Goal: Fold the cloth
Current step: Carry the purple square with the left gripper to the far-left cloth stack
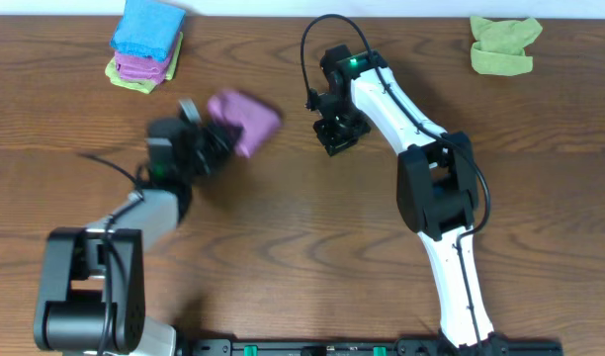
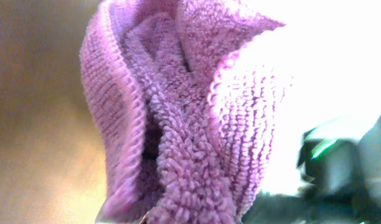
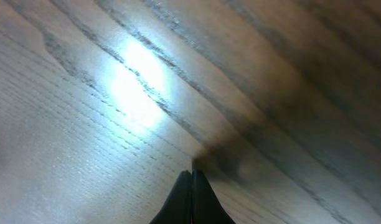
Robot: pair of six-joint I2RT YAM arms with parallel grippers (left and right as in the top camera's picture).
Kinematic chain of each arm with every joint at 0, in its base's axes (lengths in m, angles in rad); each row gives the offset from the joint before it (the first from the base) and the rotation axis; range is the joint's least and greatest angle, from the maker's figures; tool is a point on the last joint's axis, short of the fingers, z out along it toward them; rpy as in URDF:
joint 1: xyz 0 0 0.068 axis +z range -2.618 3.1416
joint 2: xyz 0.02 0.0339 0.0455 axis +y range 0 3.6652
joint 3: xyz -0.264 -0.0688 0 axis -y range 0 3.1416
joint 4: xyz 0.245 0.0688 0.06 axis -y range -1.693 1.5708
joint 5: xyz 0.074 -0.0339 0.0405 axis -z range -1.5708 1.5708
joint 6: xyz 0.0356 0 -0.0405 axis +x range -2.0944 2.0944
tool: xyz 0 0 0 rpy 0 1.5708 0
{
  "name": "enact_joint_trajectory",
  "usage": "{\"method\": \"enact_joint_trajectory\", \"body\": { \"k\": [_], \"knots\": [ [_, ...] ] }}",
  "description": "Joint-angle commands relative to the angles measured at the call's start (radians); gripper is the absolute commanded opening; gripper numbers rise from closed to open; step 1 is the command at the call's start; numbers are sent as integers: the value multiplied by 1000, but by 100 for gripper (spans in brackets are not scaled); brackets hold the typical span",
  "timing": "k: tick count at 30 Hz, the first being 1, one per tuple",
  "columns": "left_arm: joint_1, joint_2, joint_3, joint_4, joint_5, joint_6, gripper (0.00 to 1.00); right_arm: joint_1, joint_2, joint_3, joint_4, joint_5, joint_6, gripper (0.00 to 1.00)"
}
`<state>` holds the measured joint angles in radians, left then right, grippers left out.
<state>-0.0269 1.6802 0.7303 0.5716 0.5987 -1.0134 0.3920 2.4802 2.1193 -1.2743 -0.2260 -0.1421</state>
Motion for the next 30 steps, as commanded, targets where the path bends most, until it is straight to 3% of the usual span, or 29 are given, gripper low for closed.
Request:
{"method": "enact_joint_trajectory", "body": {
  "k": [1,6,18,30],
  "knots": [
    [76,0,150,1,-74,49,6,-3,-72,14,1,28,6,1],
    [167,37,332,-10,-213,48,6,-3,-94,14,6,28,6,1],
    [223,422,802,-79,-183,-6,6,-3,-94,14,29,27,7,1],
    [228,663,1093,-182,-192,-42,6,-3,-94,14,55,28,6,1]
  ]
}}
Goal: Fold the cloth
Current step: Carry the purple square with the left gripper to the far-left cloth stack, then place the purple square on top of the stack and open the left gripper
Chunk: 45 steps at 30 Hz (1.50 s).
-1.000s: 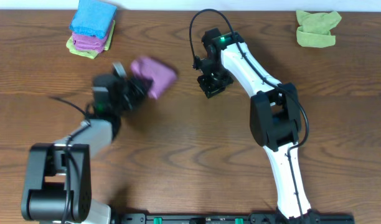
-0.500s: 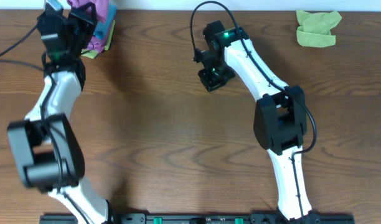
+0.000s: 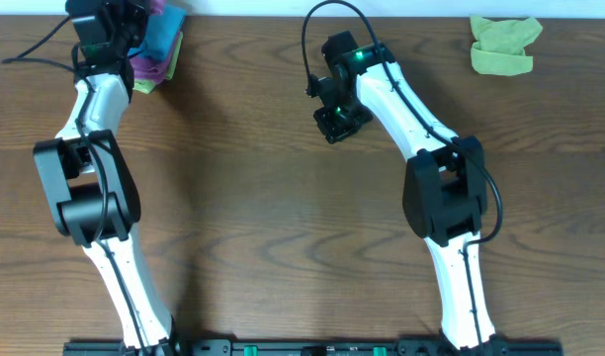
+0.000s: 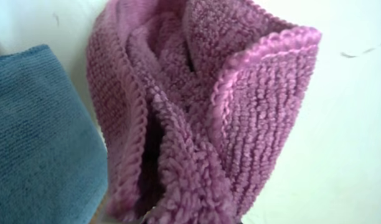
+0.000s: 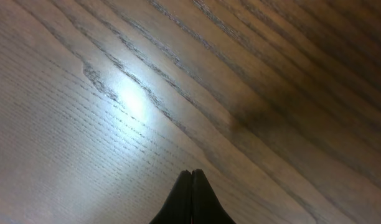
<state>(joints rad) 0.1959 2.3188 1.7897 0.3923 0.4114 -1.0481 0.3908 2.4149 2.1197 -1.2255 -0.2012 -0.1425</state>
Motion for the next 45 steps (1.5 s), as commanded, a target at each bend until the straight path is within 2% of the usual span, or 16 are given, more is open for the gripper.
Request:
{"method": "enact_joint_trajectory", "body": {
  "k": [1,8,9,10,11,12,13,18,27,29,37,40,45],
  "knots": [
    [6,29,34,-14,-13,-7,6,-2,-29,14,7,3,7,1],
    [8,30,34,-138,-66,5,6,-5,-29,14,13,3,7,1],
    [8,30,34,-138,-72,5,23,-5,-29,14,13,3,7,1],
    [8,30,34,-138,-73,5,52,-4,-29,14,12,3,7,1],
    [8,30,34,-138,-72,4,73,-5,-29,14,10,3,7,1],
    [8,30,34,-138,-71,4,88,-5,-29,14,10,3,7,1],
    [9,30,34,-138,-64,4,95,-5,-29,14,10,3,7,1],
    [23,29,34,-137,10,-3,95,-5,-29,14,10,3,7,1],
    [87,16,34,-165,362,-52,95,-5,-29,14,25,3,7,1],
    [90,-4,34,-210,386,-34,95,-5,-29,14,26,3,7,1],
    [106,-190,34,-601,318,192,95,-5,-29,14,26,3,7,1],
    [109,-287,34,-623,283,276,95,-5,-29,14,26,3,7,1],
    [106,-373,34,-583,82,384,95,-4,-29,14,34,3,14,1]
  ]
}}
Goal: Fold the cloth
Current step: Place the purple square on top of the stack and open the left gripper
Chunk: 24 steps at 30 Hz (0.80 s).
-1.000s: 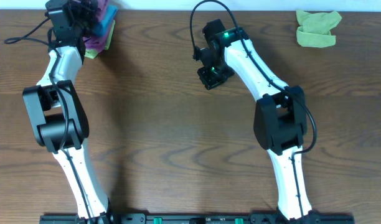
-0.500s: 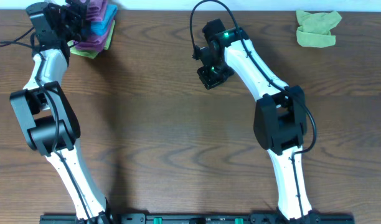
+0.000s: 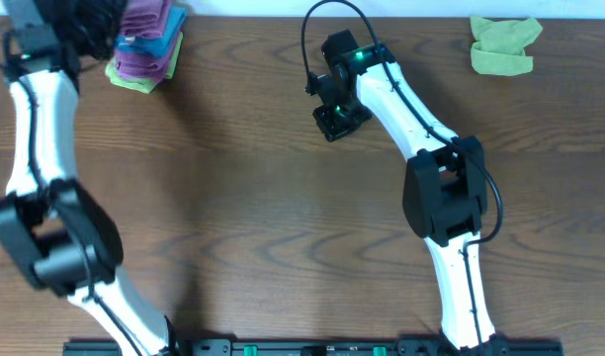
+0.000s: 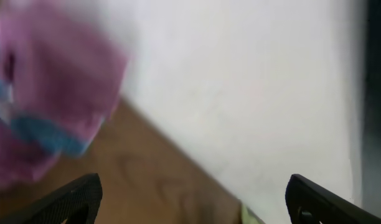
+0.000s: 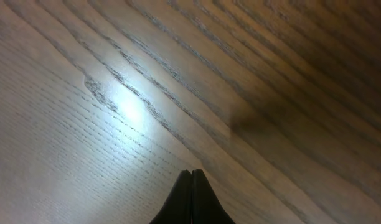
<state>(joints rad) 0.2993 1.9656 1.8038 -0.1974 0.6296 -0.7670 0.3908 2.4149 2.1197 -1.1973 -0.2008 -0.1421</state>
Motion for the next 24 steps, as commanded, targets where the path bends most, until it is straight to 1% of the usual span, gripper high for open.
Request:
{"method": "enact_joint_trajectory", "body": {
  "k": [1,5,8,12,17,21,24],
  "knots": [
    [2,-15,20,19,-142,104,95,-4,-29,14,9,3,15,1],
    [2,45,20,63,-140,102,95,-4,-29,14,20,3,16,1],
    [-1,117,20,168,-140,100,95,-4,-29,14,20,3,15,1],
    [-1,230,20,345,-129,10,95,-4,-29,14,20,2,18,1],
    [-14,344,20,509,-132,-56,95,-4,-29,14,20,3,35,1],
    [-19,389,20,521,-128,-95,95,-4,-29,14,20,2,41,1],
    [-24,398,20,470,-117,-93,95,-4,-29,14,20,3,46,1]
  ]
}}
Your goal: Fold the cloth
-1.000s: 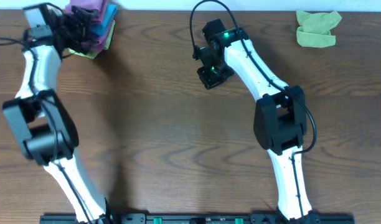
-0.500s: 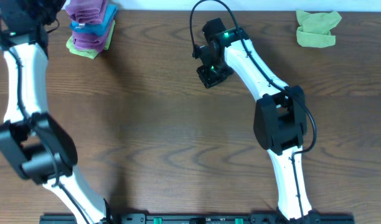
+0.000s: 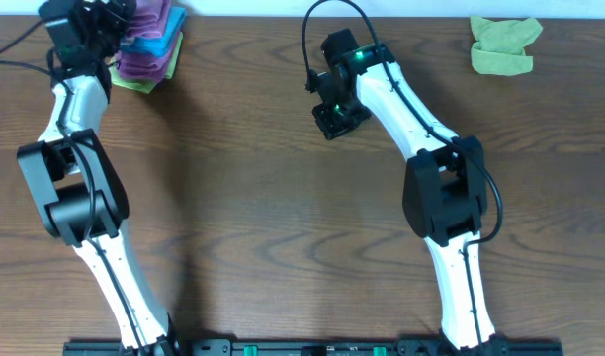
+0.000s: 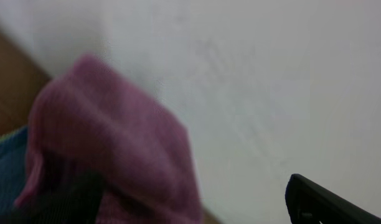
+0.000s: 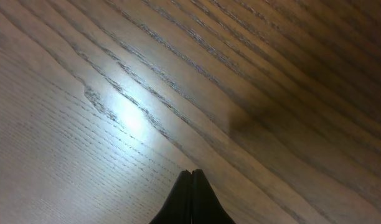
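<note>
A folded purple cloth [image 3: 152,16] lies on top of a stack of folded cloths [image 3: 144,51] at the table's far left corner. My left gripper [image 3: 113,18] sits just left of that stack, open. In the left wrist view the purple cloth [image 4: 116,149] is blurred ahead of the left gripper [image 4: 190,202], whose fingers [image 4: 327,199] stand wide apart with nothing held. My right gripper [image 3: 331,123] hovers over bare wood near the table's middle back, and in its own view the right gripper [image 5: 191,173] is shut on nothing.
A crumpled green cloth [image 3: 504,44] lies at the far right corner. The stack holds blue [image 3: 142,42], purple and green layers under the top cloth. A white wall [image 4: 271,74] rises behind the table's back edge.
My left gripper, open and swung out left of the stack, now sits closer to it, facing the purple cloth. The cloth stays on the stack. The right arm has not moved.
My left gripper held the folded purple cloth over the left middle of the table. Then it held it at the stack in the far left corner. Then it was open with the cloth left on top of the stack, where it rests now.
</note>
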Robot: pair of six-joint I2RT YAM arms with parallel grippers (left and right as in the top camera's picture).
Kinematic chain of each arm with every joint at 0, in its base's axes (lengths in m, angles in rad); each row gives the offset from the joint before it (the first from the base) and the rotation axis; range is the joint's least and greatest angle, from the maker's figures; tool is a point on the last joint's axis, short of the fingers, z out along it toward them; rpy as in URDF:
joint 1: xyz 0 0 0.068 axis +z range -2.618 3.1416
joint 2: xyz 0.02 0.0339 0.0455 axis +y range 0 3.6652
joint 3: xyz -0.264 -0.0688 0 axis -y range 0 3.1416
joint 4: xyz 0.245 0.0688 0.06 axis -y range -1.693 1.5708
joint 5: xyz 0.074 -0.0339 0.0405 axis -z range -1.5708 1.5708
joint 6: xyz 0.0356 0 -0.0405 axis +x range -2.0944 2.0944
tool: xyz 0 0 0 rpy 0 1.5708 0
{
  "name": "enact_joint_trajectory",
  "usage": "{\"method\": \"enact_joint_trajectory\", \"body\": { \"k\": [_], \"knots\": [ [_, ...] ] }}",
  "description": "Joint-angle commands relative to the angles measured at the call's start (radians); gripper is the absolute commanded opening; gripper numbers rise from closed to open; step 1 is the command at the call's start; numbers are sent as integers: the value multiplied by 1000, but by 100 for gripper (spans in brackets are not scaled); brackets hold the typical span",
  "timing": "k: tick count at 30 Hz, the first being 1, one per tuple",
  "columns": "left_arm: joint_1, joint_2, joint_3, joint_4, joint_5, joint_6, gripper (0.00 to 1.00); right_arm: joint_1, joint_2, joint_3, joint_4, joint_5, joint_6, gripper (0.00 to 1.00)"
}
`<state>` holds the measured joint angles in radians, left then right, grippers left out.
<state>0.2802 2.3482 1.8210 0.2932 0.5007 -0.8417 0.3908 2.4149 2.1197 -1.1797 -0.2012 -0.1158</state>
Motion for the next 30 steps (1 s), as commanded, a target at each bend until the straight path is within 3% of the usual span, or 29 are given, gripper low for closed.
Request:
{"method": "enact_joint_trajectory", "body": {
  "k": [1,9,12,17,26,30],
  "knots": [
    [-6,16,3,-34,23,-13,95,-4,-29,14,2,3,22,1],
    [18,-24,3,-45,310,15,95,-8,-71,14,-18,26,25,1],
    [31,-72,3,-150,340,24,95,-17,-117,14,-29,53,25,1],
    [34,-219,3,-398,314,251,95,-39,-227,14,-44,56,24,2],
    [26,-540,3,-876,206,569,95,-89,-427,14,-200,150,6,31],
    [-8,-698,2,-1160,111,700,95,-100,-521,14,-307,152,-35,45]
  ]
}}
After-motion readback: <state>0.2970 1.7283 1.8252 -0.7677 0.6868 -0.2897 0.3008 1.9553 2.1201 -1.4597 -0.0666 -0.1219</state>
